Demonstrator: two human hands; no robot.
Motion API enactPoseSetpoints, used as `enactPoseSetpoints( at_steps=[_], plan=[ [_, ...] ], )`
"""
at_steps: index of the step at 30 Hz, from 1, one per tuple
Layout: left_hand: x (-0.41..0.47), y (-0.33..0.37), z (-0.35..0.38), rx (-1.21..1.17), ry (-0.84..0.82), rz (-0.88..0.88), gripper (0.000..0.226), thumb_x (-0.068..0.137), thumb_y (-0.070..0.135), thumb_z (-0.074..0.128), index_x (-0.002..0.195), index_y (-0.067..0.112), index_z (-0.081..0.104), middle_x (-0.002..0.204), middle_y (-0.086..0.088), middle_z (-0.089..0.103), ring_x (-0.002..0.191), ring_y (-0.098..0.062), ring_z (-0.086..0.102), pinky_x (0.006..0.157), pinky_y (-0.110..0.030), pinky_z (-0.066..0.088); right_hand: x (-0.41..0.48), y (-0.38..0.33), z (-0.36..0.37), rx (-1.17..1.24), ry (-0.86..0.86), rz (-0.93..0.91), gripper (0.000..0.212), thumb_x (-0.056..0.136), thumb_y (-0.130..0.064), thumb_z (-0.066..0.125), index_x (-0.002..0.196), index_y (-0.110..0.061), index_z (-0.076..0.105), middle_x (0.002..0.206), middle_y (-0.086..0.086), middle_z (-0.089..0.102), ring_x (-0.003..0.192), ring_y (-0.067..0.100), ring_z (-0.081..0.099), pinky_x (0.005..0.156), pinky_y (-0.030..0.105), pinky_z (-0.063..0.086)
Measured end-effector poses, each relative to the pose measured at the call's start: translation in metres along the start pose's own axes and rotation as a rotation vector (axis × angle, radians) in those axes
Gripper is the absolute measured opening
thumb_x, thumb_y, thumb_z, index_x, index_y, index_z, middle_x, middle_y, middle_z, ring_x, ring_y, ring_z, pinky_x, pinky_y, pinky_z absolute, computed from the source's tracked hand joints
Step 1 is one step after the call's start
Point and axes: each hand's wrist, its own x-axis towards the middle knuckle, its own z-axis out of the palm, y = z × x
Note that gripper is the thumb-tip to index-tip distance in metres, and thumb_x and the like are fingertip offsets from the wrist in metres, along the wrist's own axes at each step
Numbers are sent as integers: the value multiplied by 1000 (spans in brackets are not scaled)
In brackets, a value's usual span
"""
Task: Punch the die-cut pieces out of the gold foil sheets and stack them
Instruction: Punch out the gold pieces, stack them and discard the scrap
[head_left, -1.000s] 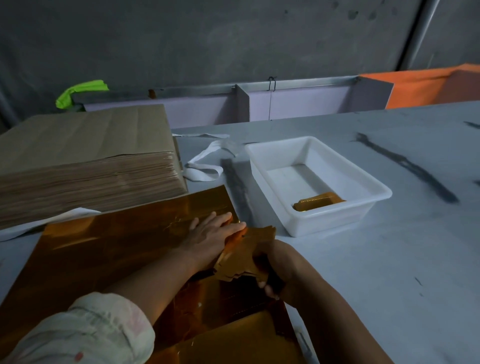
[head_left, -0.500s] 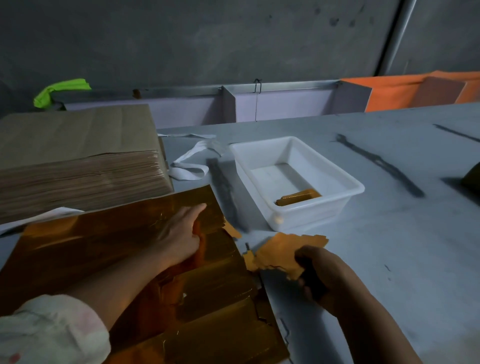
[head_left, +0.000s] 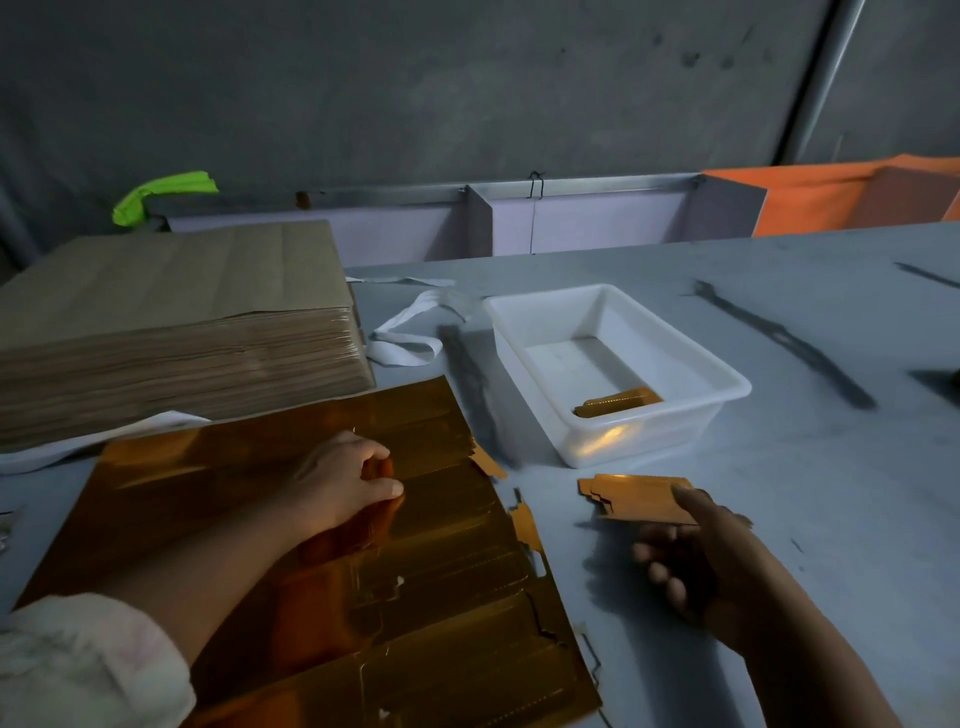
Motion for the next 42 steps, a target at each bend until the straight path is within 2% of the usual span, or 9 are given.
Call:
enactPoseSetpoints(
  at_steps=[6,15,21,28,31,33,36,39,42],
  plan=[
    [6,1,-1,44,47,-6,50,88,49,64,133,31,51,136,2,46,126,-21,43,94,-34,43,-4,5,12,-303,-129,-9,63,91,-62,50,77,-3,66,61,12,61,41,15,50,34,21,34],
    [2,8,-5,260,82,157,32,100,46,45,126,31,57,117,7,54,105,-11,52,87,-28,45,-8,4,65,-463,-272,-132,41,98,-41,55,103,-3,68,67,7,69,49,13,57,43,23,41],
    [-5,8,-3,438,305,337,26,105,36,32,111,28,55,92,11,46,75,-4,45,67,-22,38,-10,-4,90,-523,-324,-177,33,98,-40,56,106,-10,67,73,6,71,56,15,62,49,24,47],
    [-9,5,-13,358,489,390,19,100,28,49,99,19,65,87,3,59,67,-10,51,58,-28,47,1,-15,116,-480,-346,-174,38,96,-45,56,105,-10,65,86,10,68,68,17,66,56,25,53],
    [-12,6,-11,323,551,439,8,91,20,68,84,15,68,74,1,59,57,-13,54,47,-27,42,8,-16,148,-427,-389,-122,45,89,-56,59,107,-14,62,110,10,64,96,24,67,76,32,60],
    [-13,7,-9,319,573,434,8,87,19,71,81,15,68,72,1,59,57,-15,57,46,-26,39,15,-13,173,-454,-395,-123,49,84,-64,62,103,-19,60,110,7,63,100,24,65,87,36,59],
    [-17,8,-10,293,590,454,12,79,15,79,75,13,68,67,-1,59,54,-17,58,43,-26,38,29,-10,206,-363,-378,-136,57,81,-67,64,111,-18,62,113,8,66,102,25,65,86,38,59],
    [-20,7,-9,290,534,496,7,84,19,74,82,14,69,73,-1,60,61,-17,61,48,-30,46,40,-11,227,-275,-296,-142,39,91,-50,63,107,-15,61,107,10,66,98,25,65,82,39,61],
    [-14,-1,-7,189,471,378,22,99,33,48,108,23,65,98,5,60,86,-12,58,70,-30,48,53,-7,233,-285,-237,-185,12,96,-17,56,85,-14,56,92,8,64,84,23,66,80,42,61]
  ],
)
